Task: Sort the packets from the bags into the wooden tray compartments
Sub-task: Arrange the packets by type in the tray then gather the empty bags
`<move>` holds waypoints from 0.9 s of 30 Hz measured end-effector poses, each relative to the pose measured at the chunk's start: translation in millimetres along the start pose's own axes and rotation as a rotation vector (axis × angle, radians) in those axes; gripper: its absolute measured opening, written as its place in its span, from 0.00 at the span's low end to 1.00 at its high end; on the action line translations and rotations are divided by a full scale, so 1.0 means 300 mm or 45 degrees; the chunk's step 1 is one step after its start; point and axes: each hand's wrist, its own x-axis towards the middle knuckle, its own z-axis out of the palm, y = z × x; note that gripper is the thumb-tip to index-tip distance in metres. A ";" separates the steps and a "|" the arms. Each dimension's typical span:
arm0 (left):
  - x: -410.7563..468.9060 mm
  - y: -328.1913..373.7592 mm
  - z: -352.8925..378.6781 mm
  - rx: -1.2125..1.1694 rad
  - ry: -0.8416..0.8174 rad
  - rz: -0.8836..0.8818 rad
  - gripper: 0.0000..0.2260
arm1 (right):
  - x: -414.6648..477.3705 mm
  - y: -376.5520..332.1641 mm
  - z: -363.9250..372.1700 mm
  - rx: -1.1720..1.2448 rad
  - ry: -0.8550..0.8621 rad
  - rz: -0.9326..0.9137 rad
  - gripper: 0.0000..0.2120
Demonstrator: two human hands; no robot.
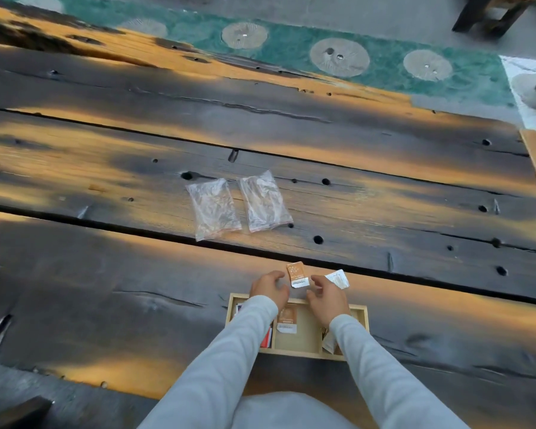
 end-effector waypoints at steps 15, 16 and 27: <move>0.125 0.090 0.083 -0.223 -0.074 -0.230 0.15 | 0.180 -0.028 -0.003 0.127 -0.190 0.156 0.27; 0.127 0.092 0.086 -0.222 -0.070 -0.234 0.15 | 0.182 -0.030 -0.001 0.140 -0.201 0.169 0.26; 0.135 0.092 0.081 -0.292 -0.037 -0.259 0.13 | 0.208 -0.035 0.034 0.416 -0.245 0.404 0.25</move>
